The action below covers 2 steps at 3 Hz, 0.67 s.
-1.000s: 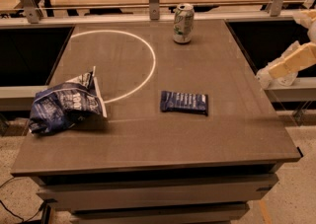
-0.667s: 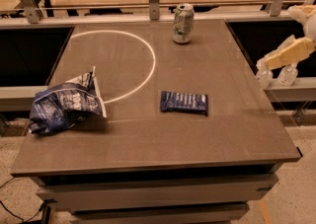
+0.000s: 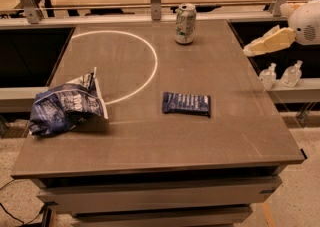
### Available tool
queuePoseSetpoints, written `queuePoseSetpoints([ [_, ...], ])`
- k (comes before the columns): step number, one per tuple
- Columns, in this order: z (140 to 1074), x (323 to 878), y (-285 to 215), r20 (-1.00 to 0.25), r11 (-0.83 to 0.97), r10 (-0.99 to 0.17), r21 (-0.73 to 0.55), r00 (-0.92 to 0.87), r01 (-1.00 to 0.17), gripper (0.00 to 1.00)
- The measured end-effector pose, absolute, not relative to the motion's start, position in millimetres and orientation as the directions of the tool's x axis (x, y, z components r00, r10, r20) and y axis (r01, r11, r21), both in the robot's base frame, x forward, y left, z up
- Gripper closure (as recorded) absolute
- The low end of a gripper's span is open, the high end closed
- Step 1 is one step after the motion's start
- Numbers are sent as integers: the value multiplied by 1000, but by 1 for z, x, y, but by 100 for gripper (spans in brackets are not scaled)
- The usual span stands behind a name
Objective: Move 7up can near rxbar blueberry
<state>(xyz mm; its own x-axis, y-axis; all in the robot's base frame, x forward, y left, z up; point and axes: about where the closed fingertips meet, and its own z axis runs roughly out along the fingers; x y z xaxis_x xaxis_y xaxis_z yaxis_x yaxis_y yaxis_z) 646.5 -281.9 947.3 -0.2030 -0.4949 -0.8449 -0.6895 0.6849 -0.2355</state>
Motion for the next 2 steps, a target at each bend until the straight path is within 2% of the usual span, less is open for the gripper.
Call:
queuePoseSetpoints([
  [2, 929, 694, -257, -930, 665, -332, -112, -158, -738, 0],
])
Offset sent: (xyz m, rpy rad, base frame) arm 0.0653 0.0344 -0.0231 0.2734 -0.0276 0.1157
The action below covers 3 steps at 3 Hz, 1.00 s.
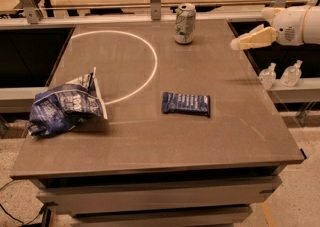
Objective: Move 7up can near rxbar blueberry
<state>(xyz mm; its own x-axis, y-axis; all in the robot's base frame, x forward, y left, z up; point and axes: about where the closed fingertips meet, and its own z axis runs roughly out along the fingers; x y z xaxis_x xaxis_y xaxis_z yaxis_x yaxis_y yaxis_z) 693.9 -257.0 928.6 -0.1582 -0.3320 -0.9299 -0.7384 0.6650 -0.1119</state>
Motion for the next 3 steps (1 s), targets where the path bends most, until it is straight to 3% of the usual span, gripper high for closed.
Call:
queuePoseSetpoints([
  [1, 929, 694, -257, -930, 665, -332, -112, -158, -739, 0],
  [3, 910, 709, -255, -960, 764, -183, -4, -210, -645, 0],
])
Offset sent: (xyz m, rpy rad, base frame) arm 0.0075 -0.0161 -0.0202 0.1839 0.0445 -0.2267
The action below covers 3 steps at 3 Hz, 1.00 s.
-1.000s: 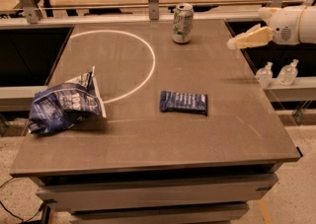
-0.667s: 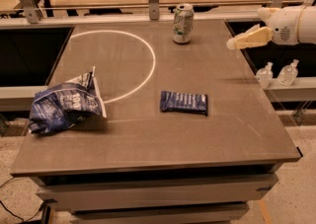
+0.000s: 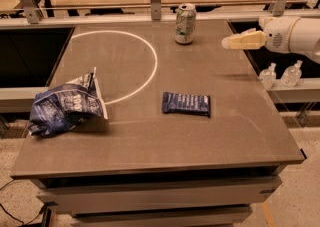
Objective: Move 7up can near rxbar blueberry
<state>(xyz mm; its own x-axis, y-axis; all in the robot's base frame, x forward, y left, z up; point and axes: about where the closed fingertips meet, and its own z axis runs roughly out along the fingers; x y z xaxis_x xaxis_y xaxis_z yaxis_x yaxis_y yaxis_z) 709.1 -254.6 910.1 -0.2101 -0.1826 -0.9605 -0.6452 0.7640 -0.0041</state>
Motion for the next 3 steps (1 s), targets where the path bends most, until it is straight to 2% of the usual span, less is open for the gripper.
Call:
queuePoseSetpoints([
  [1, 897, 724, -244, -961, 762, -173, 10, -218, -648, 0],
  [3, 865, 766, -213, -947, 677, -227, 15, -228, -736, 0],
])
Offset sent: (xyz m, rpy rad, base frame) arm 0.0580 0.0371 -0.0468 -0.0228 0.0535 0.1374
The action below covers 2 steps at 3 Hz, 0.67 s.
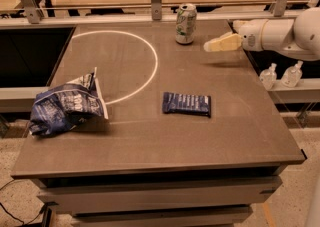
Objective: Move 7up can near rxbar blueberry
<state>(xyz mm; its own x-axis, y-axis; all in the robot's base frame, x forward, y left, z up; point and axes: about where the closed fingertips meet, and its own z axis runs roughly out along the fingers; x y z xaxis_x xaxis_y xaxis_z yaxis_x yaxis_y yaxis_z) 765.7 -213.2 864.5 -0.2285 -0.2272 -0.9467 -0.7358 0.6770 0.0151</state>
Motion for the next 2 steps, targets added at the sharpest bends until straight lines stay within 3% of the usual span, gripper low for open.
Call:
queuePoseSetpoints([
  [2, 855, 805, -173, -959, 617, -217, 11, -184, -787, 0],
])
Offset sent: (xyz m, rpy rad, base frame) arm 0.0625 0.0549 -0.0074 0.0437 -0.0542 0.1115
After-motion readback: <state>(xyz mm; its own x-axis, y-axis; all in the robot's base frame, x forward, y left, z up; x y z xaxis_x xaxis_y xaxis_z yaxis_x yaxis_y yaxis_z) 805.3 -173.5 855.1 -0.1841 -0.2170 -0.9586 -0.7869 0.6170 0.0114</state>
